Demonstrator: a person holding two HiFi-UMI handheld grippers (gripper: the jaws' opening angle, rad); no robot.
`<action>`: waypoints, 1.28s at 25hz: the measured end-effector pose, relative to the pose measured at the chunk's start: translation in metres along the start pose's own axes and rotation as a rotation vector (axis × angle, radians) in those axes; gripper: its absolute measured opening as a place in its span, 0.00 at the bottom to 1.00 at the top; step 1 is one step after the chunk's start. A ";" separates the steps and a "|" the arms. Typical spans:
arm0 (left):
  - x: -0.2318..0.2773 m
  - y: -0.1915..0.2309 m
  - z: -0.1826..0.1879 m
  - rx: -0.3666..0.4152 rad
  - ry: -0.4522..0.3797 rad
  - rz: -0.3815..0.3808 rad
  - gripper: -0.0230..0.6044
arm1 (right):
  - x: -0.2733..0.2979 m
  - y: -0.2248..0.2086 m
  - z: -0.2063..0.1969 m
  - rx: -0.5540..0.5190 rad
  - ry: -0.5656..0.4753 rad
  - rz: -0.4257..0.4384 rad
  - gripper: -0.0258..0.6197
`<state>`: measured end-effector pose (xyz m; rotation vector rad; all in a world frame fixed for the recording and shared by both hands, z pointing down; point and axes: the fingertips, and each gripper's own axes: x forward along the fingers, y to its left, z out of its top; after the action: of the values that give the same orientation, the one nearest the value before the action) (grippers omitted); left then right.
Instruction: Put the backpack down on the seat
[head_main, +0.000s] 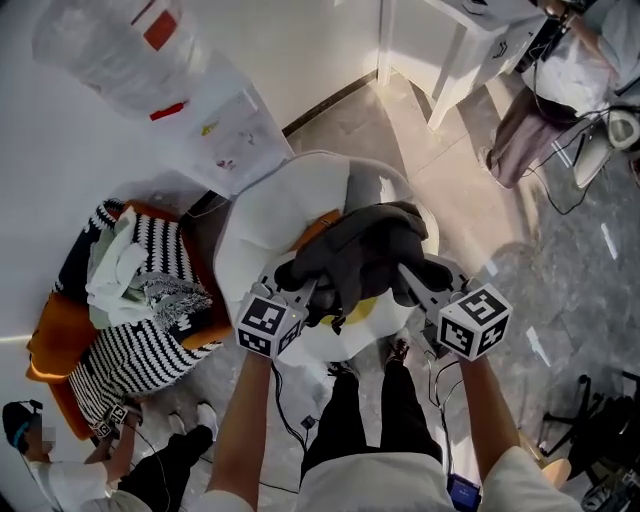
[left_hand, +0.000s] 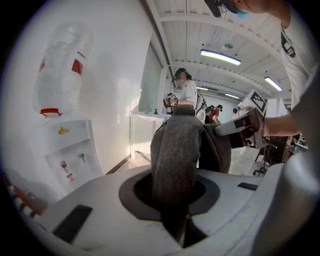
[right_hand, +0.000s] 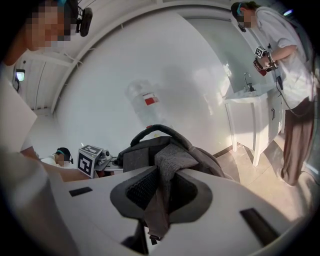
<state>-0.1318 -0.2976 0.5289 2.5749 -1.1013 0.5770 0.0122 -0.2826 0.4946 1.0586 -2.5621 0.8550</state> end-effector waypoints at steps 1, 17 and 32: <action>0.004 0.002 -0.002 -0.002 0.004 -0.001 0.16 | 0.003 -0.003 -0.001 0.004 0.002 -0.002 0.11; 0.076 0.030 -0.053 0.004 0.068 -0.018 0.18 | 0.046 -0.066 -0.036 0.051 0.022 -0.009 0.11; 0.141 0.056 -0.109 -0.014 0.128 -0.051 0.20 | 0.087 -0.119 -0.072 0.063 0.073 -0.009 0.11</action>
<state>-0.1114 -0.3796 0.6960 2.5071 -0.9919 0.7087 0.0346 -0.3558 0.6401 1.0359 -2.4838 0.9594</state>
